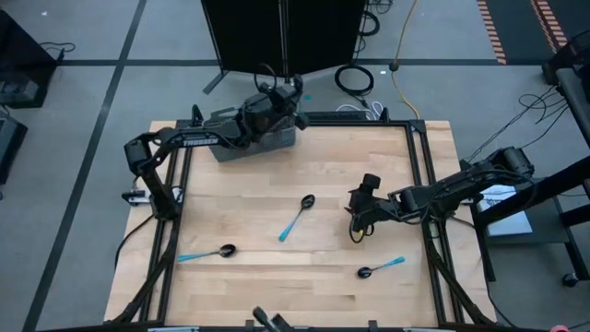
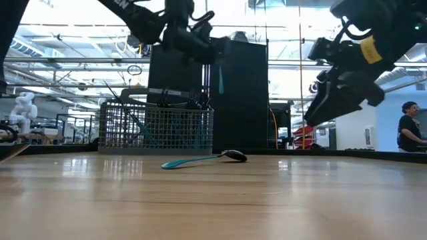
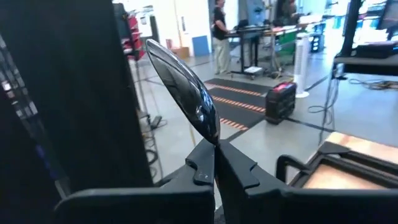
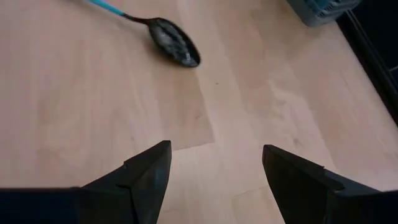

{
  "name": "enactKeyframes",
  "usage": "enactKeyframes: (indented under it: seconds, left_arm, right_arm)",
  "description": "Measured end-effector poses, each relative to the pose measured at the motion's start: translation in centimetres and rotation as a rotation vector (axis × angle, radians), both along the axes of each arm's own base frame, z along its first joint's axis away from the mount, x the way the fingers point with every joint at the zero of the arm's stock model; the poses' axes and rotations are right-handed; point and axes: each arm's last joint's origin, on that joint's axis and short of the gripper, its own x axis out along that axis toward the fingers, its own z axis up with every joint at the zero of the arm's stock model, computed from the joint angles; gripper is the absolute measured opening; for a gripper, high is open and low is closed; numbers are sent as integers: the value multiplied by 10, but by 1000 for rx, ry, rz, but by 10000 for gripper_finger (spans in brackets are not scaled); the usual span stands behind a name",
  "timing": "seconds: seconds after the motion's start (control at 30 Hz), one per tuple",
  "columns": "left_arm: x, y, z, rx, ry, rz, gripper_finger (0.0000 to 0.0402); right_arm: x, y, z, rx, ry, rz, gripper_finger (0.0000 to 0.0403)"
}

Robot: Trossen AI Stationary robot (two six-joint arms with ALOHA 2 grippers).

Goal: Sort silverware
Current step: Put the blue spoon into the silverware basket

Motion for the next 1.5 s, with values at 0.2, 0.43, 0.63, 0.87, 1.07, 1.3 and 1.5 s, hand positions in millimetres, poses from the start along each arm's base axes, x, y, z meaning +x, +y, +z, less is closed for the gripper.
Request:
enactKeyframes:
  seconds: [0.2,0.43,0.63,0.87,1.07,1.3,1.5]
  left_arm:
    - [-10,17,-6,-5,48,47,0]
    - [-12,17,-11,2,133,77,0]
    - [-13,17,-17,-27,185,97,0]
    - [-17,15,-34,-87,178,105,0]
    - [-17,12,-41,-99,202,97,0]
    - [-15,7,-43,-111,231,85,6]
    - [-18,6,-51,-144,309,105,46]
  right_arm:
    - [2,-9,0,-5,0,-35,249]
    - [-5,-10,-9,16,17,-57,249]
    - [-12,-12,-20,36,36,-90,249]
    - [-10,-12,-19,45,2,-91,249]
    - [-8,-11,-18,50,-21,-83,249]
    - [-8,-11,-18,46,-20,-78,249]
    - [-8,-11,-18,46,-20,-78,249]
